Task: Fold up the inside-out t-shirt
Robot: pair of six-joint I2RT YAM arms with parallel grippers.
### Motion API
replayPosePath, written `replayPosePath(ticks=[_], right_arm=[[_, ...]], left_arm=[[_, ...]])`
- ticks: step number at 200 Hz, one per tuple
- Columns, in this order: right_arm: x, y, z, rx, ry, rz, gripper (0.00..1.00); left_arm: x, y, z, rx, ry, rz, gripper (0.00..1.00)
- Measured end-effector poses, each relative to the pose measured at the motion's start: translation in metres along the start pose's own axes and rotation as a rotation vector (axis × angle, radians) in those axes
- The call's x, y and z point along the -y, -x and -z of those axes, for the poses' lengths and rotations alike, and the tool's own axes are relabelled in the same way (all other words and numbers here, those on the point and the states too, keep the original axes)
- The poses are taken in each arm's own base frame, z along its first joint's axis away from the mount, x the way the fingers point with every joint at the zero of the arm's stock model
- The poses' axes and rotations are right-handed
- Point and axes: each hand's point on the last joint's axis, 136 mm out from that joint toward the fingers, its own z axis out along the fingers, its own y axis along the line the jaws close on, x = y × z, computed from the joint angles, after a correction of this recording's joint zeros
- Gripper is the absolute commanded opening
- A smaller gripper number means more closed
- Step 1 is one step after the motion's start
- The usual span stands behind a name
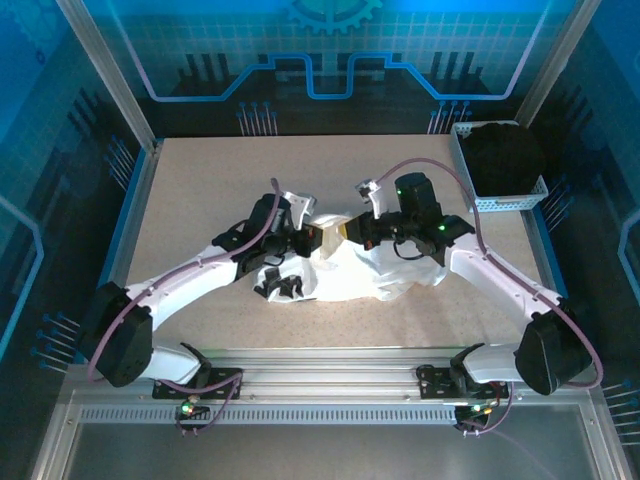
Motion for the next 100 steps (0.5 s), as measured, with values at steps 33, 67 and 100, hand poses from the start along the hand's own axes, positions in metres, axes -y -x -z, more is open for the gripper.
replayPosePath(ticks=[33, 67, 100], right_arm=[[0.049, -0.013, 0.008, -0.027, -0.361, -0.039, 0.35], [0.036, -0.030, 0.011, -0.031, -0.441, 0.050, 0.48], [0.011, -0.047, 0.019, 0.009, -0.375, 0.116, 0.55]], left_arm=[[0.026, 0.003, 0.024, 0.018, -0.118, 0.070, 0.00], [0.041, 0.012, 0.048, 0.052, -0.166, 0.116, 0.00], [0.045, 0.013, 0.053, 0.056, -0.180, 0.137, 0.00]])
